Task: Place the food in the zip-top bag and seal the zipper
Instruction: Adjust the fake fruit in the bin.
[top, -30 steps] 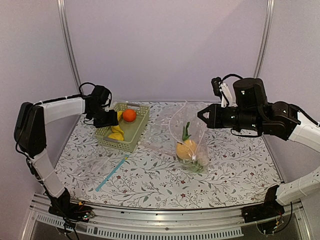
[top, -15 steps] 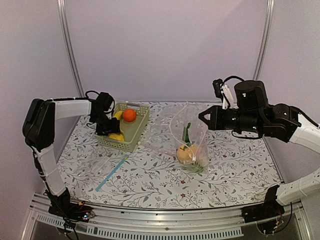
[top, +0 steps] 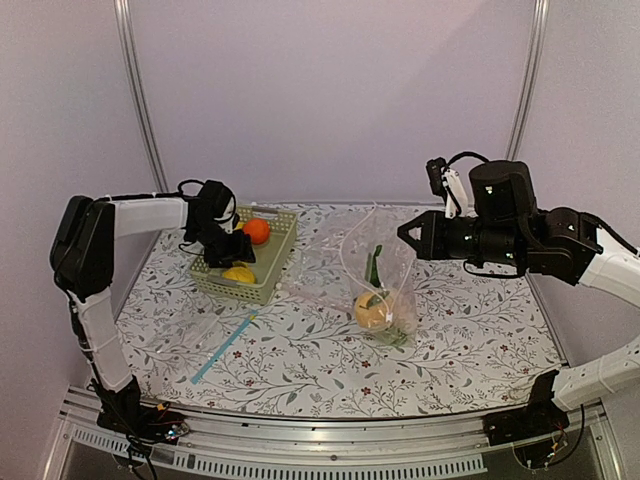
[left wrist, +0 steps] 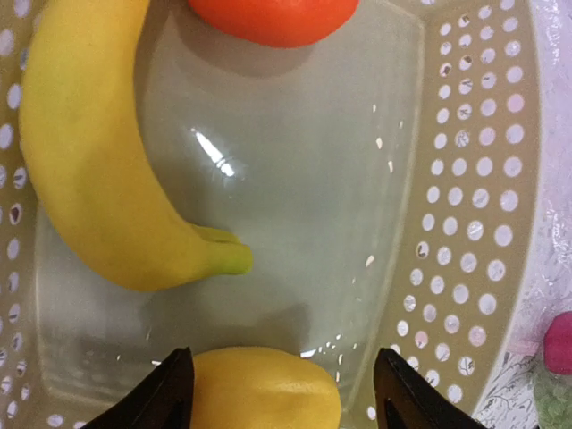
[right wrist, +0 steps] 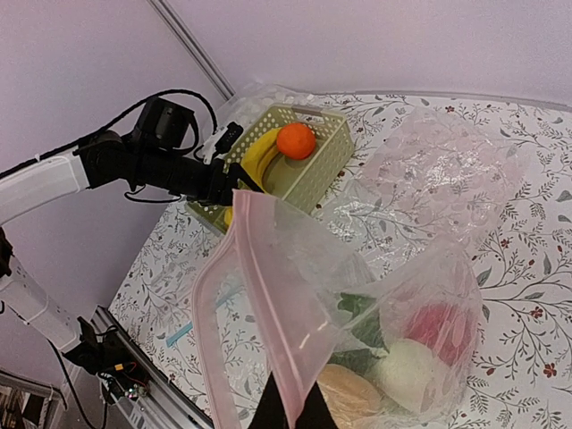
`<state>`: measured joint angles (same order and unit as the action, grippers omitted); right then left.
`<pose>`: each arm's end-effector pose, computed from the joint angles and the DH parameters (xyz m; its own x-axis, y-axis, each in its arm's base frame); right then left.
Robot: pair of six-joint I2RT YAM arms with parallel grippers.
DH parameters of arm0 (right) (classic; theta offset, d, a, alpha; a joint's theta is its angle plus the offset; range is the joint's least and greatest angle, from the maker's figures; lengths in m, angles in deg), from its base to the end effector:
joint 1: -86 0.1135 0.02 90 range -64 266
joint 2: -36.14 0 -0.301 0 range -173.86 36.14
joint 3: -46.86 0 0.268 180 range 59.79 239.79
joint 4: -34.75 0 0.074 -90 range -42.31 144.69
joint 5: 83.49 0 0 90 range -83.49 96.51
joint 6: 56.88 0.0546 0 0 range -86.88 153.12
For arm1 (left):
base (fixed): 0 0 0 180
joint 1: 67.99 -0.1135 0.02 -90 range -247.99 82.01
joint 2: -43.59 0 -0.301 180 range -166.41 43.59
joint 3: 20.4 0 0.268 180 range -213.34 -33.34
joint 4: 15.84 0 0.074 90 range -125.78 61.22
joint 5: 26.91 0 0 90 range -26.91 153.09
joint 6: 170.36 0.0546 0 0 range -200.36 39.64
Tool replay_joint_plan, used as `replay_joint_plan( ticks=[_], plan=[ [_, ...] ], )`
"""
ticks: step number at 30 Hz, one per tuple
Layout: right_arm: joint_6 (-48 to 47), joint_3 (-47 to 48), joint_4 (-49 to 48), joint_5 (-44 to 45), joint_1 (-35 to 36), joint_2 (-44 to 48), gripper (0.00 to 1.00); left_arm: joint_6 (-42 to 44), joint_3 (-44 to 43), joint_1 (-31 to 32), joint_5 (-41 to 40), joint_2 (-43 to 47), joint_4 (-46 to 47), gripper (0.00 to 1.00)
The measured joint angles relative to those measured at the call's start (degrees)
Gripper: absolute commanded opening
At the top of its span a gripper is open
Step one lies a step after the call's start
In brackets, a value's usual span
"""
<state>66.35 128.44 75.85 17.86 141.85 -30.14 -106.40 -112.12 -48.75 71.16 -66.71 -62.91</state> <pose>0.1617 0.2193 0.4043 -0.5945 0.0807 -0.8000 -0.4616 0.7804 0.4217 0.4046 -0.1493 0.1937 -0.9401 -0.1323 -0.3143 -0.0354 0.9546 -0.2959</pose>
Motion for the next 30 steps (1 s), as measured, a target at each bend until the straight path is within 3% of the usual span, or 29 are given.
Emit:
replay_joint_plan(
  ticks=[6,13,18,30],
  plan=[
    [0.2,0.0,0.0,0.0,0.0,0.0,0.0,-0.7,-1.9,2.1,3.3,0.1,2.6,0.71],
    [0.2,0.0,-0.1,0.0,0.0,0.0,0.0,-1.0,-1.8,2.0,-0.3,3.8,1.5,0.85],
    [0.3,-0.1,-0.3,0.0,0.0,0.0,0.0,-2.5,-0.1,0.2,-2.2,7.0,0.8,0.86],
    [0.4,-1.0,-0.8,0.1,0.0,0.9,0.0,-7.7,3.1,-1.8,-4.0,5.2,-3.3,0.84]
  ],
)
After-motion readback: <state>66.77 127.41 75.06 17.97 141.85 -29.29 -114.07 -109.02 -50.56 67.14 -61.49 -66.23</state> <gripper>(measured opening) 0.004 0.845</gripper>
